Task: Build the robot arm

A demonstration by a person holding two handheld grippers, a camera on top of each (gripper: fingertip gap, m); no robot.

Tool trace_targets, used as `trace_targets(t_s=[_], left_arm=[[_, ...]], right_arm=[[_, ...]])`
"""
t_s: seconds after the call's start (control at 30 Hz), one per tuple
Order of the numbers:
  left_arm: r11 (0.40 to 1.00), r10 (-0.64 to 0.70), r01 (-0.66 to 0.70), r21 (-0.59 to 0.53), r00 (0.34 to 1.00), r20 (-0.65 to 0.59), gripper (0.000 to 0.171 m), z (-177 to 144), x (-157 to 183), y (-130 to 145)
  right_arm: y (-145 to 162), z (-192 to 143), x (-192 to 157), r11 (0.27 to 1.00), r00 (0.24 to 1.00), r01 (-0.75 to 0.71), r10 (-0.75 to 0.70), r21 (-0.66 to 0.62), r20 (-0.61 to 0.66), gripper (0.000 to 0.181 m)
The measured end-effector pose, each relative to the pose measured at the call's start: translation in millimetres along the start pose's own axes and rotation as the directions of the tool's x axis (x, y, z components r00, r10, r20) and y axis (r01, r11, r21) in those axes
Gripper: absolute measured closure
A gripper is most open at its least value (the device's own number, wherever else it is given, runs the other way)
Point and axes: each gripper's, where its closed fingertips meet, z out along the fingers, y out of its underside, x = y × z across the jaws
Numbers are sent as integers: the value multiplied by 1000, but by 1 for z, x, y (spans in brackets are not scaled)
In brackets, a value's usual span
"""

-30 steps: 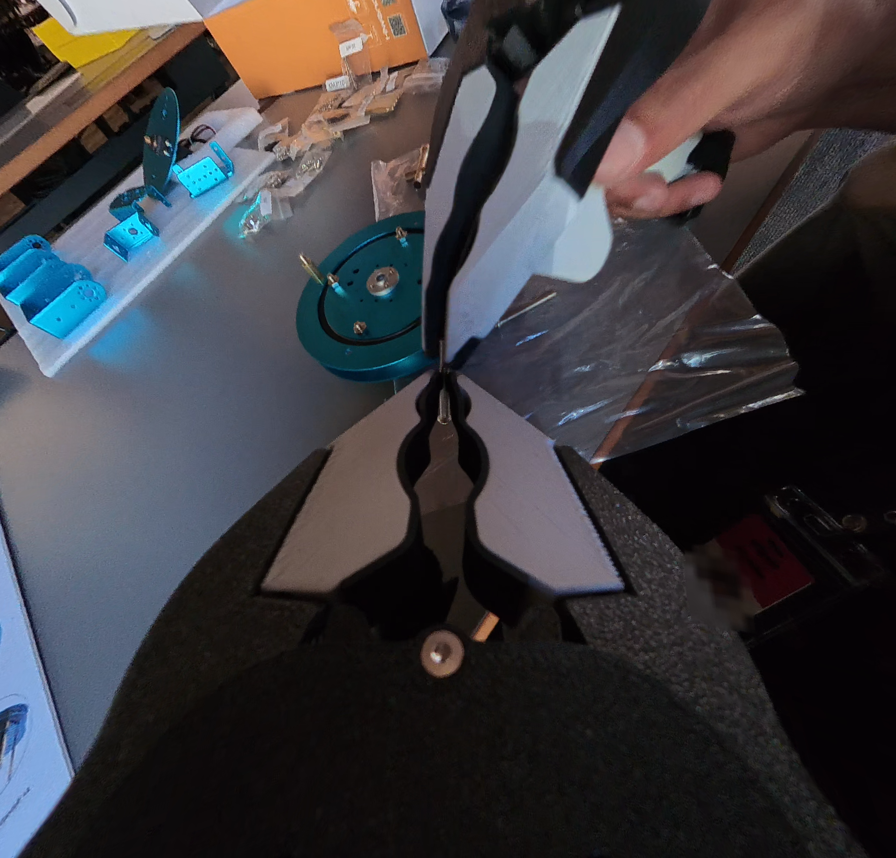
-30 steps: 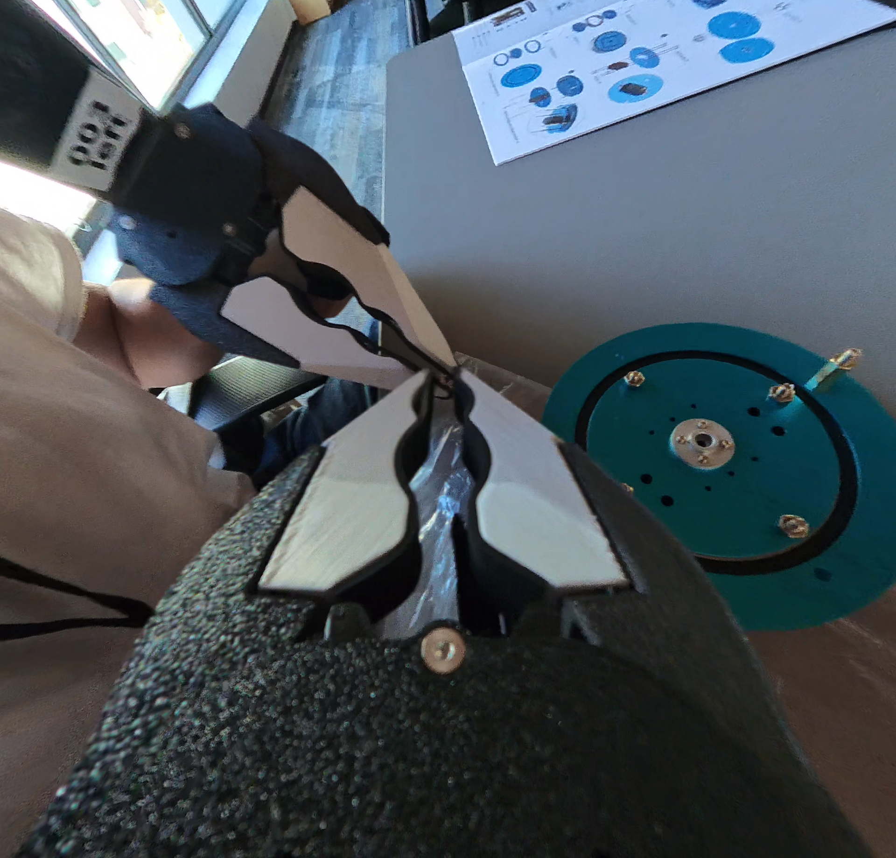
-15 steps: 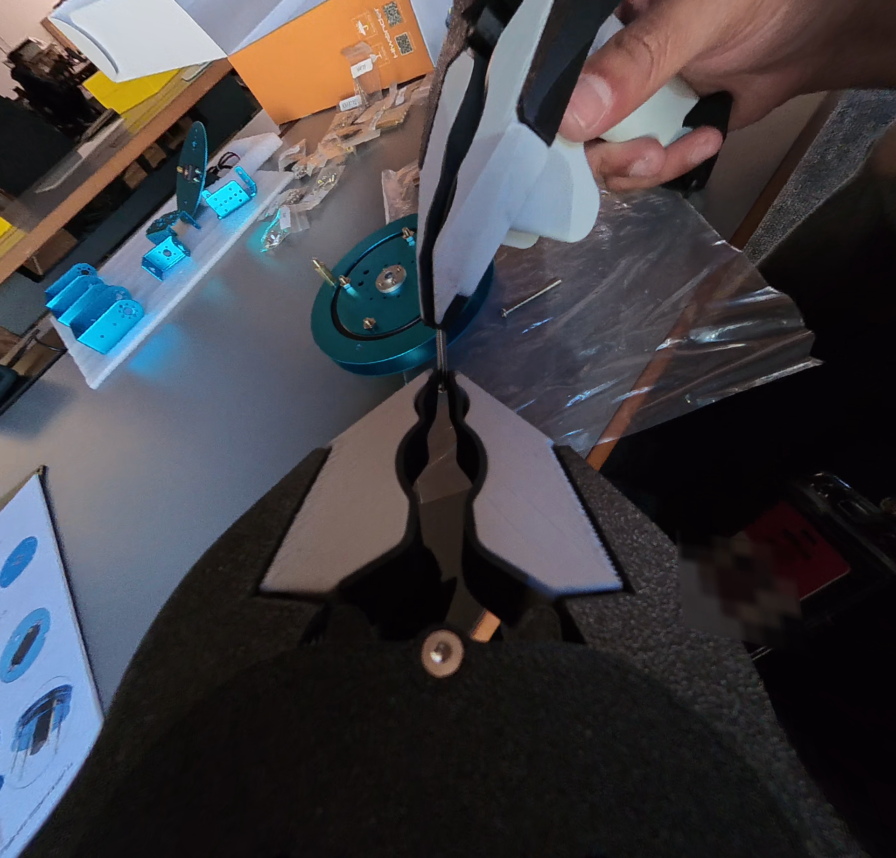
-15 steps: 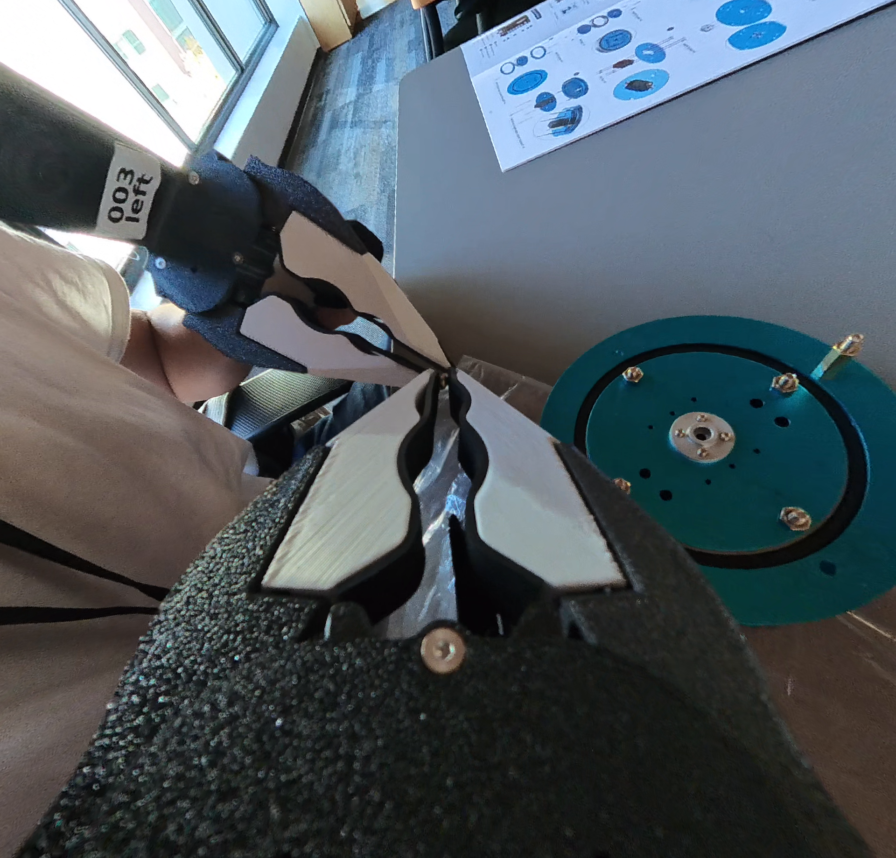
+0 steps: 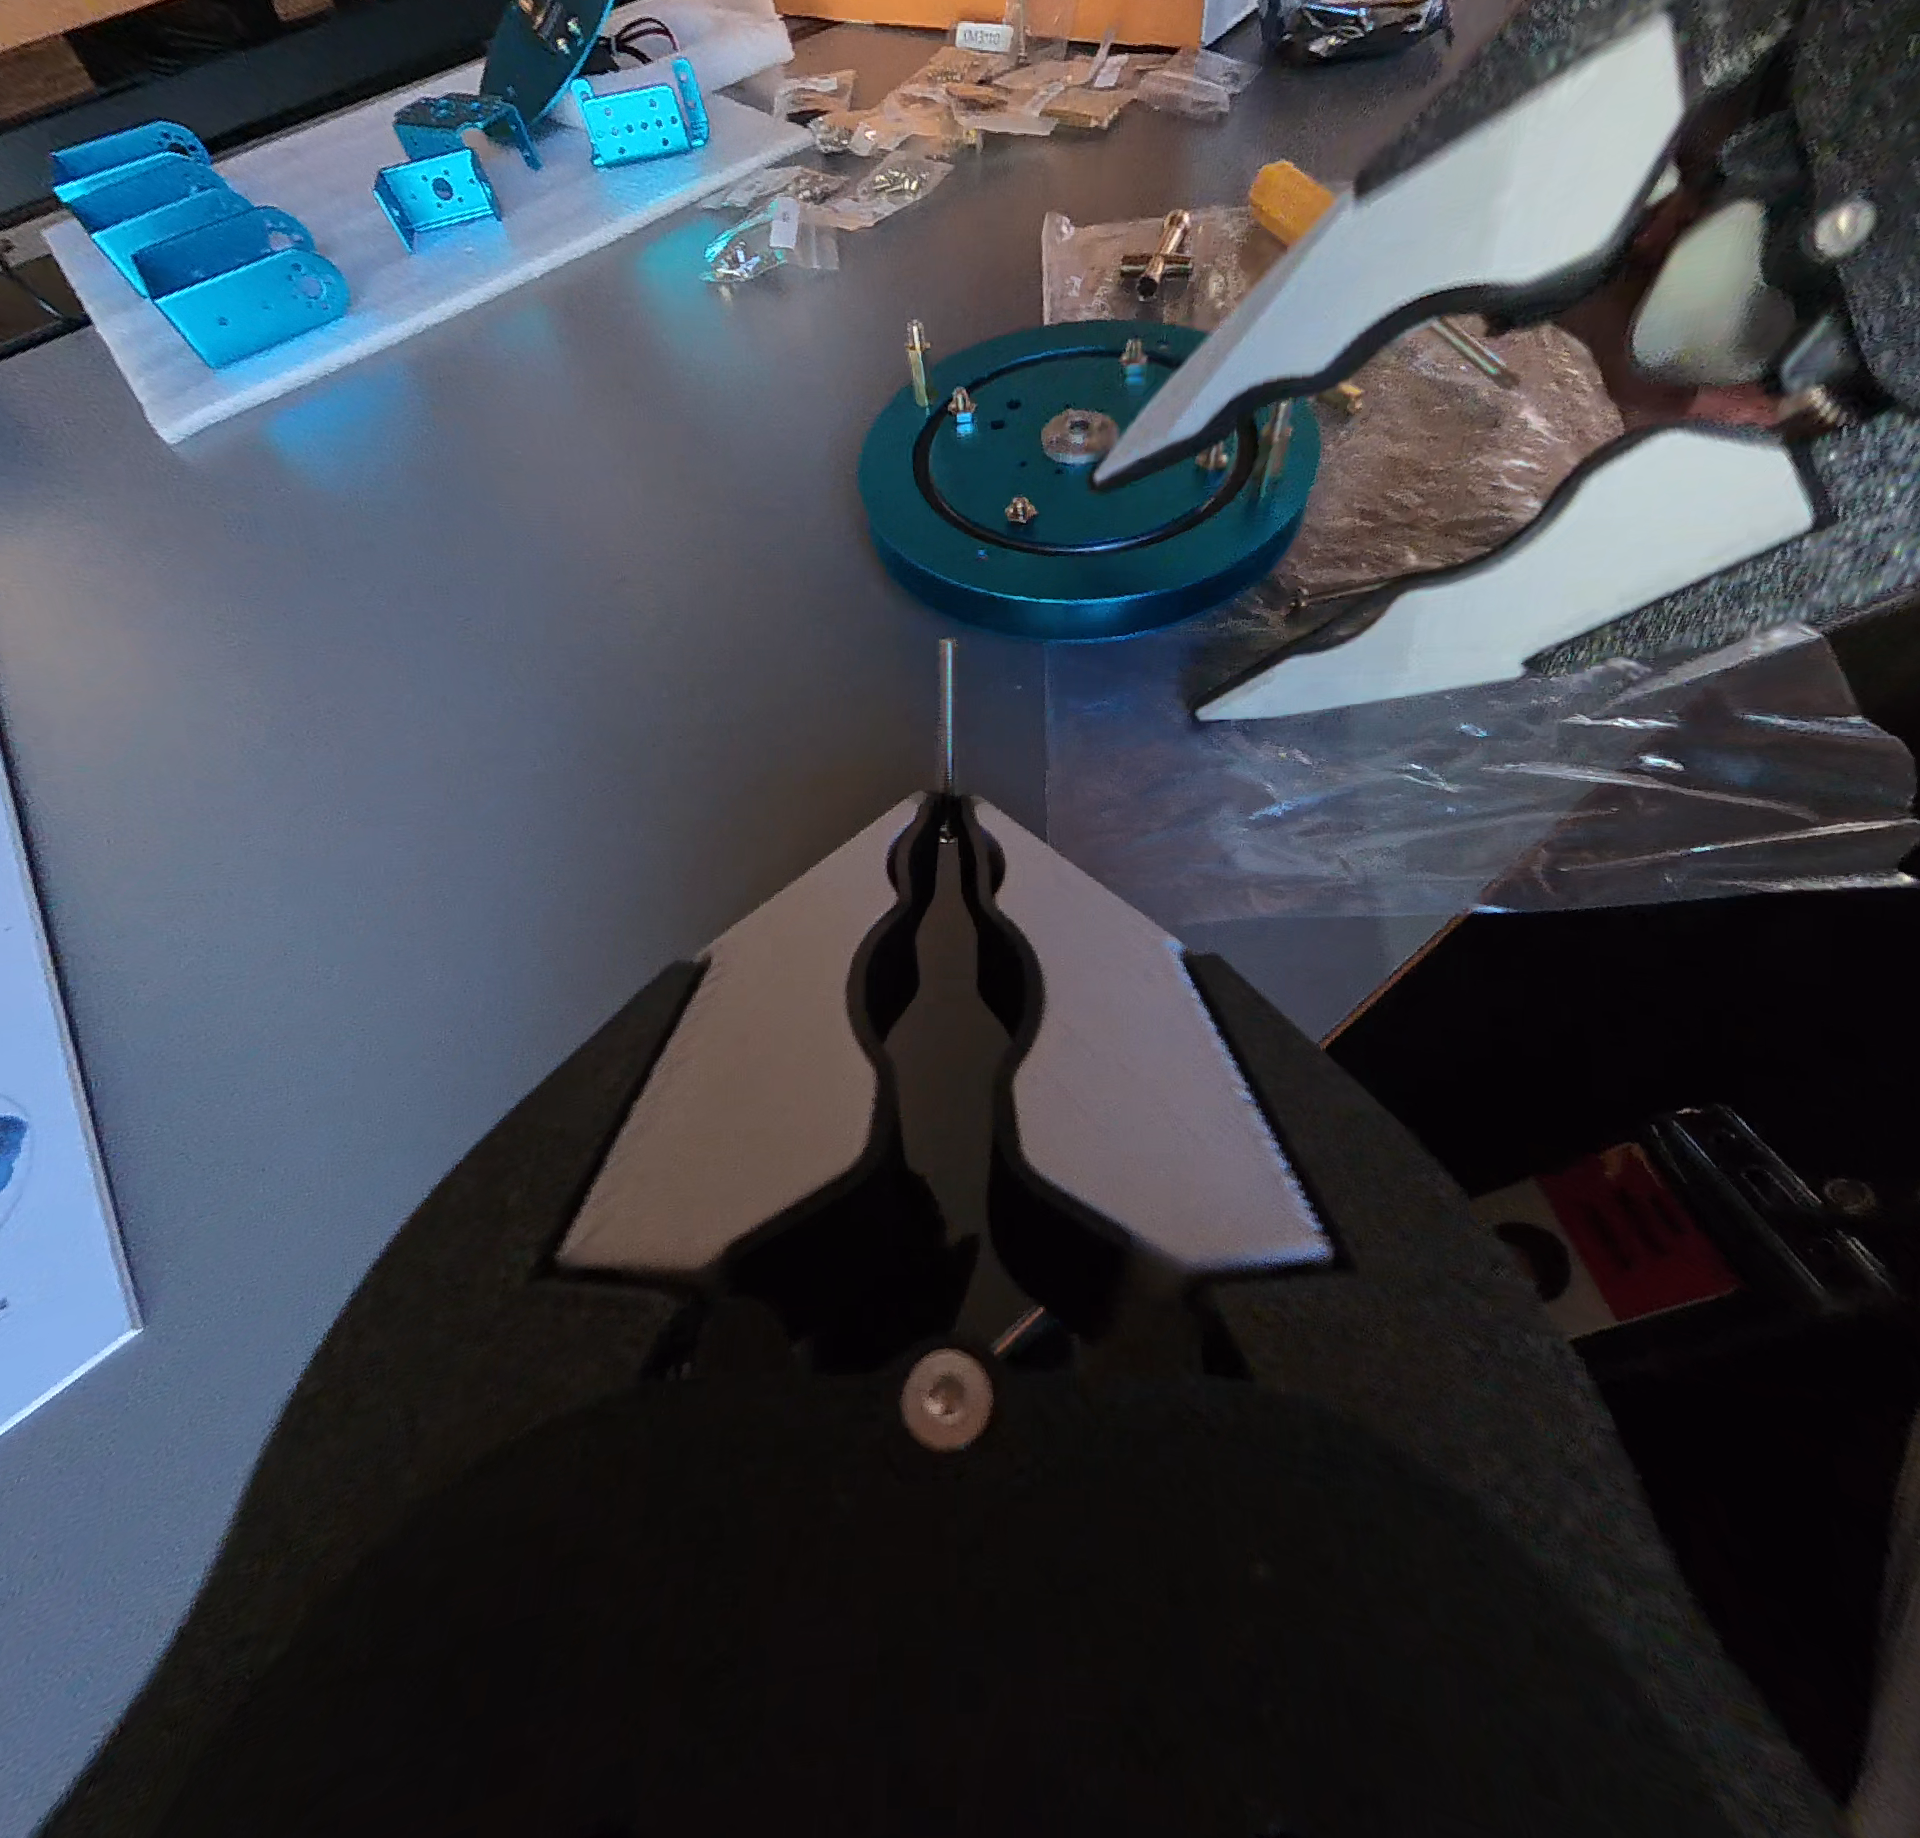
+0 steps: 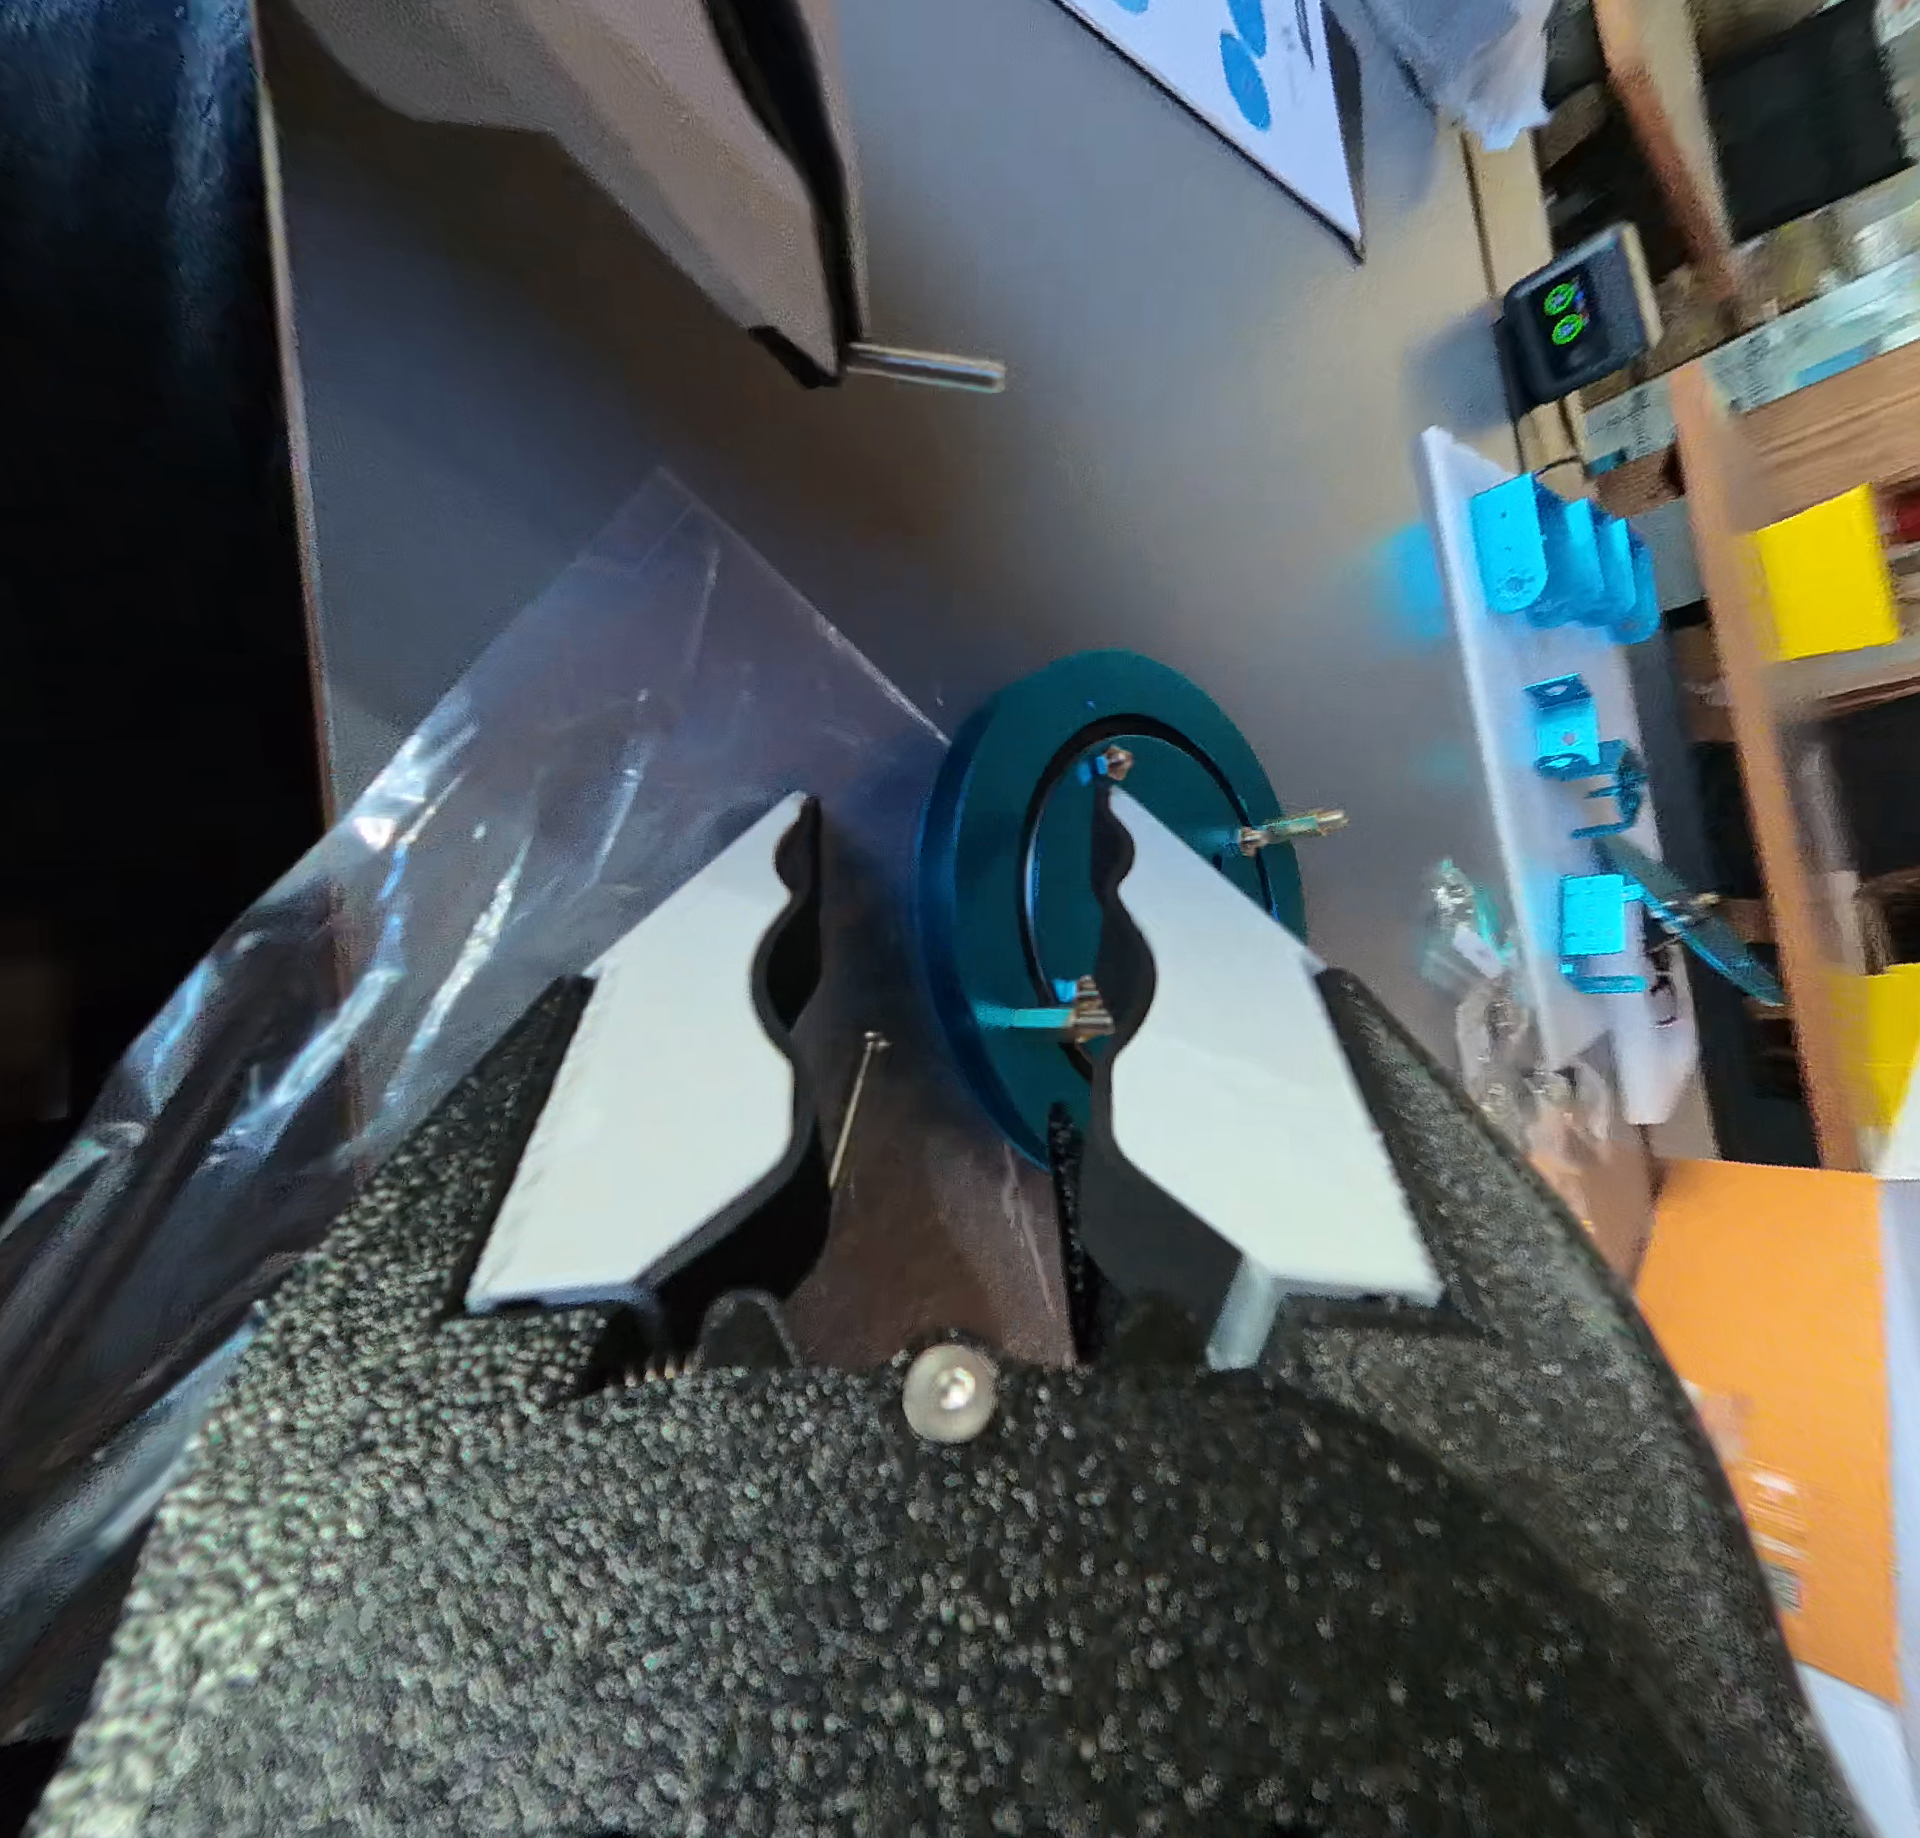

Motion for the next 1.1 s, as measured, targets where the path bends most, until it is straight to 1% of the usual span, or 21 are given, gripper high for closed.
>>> trace_targets(t_s=[0.07,0.17,0.27,0.33,0.4,0.47,0.5,0.63,0.67,0.73,0.87,1.0,1.1], left_arm=[[1000,5,-5,0,1000,-10,169,0,2,1],[1000,11,-11,8,1000,-22,169,-1,4,-1],[1000,21,-21,13,999,-31,170,-3,7,-2],[999,32,-31,16,999,-29,169,-4,9,-2],[999,39,-38,17,999,-28,169,-6,11,-2],[999,45,-44,18,999,-28,169,-8,13,-2],[999,48,-47,17,998,-28,169,-9,14,-2],[998,60,-59,18,998,-26,170,-11,16,-2],[998,62,-61,19,998,-27,170,-12,16,-3],[998,63,-63,21,998,-28,170,-12,17,-4],[997,70,-70,16,997,-35,169,-10,19,-4],[999,27,-28,-26,999,-31,169,-2,12,1],[998,2,-6,-62,997,-79,169,8,11,1]], right_arm=[[0,-3,4,998,995,57,-57,1,-82,135],[9,-3,14,980,959,186,-197,-71,-205,140],[13,-1,14,956,923,267,-289,-118,-252,145],[13,-2,16,933,885,325,-357,-152,-299,145],[14,1,15,920,864,349,-389,-177,-321,151],[18,4,14,921,865,330,-382,-206,-325,159],[19,5,16,926,867,308,-368,-218,-337,160],[21,6,20,946,884,231,-302,-227,-356,158],[21,6,20,948,885,226,-296,-226,-359,156],[22,6,20,949,891,216,-288,-229,-350,159],[25,7,24,951,886,192,-273,-241,-373,160],[23,4,27,977,921,120,-175,-176,-347,161],[20,-3,37,992,930,60,-98,-115,-353,163]])
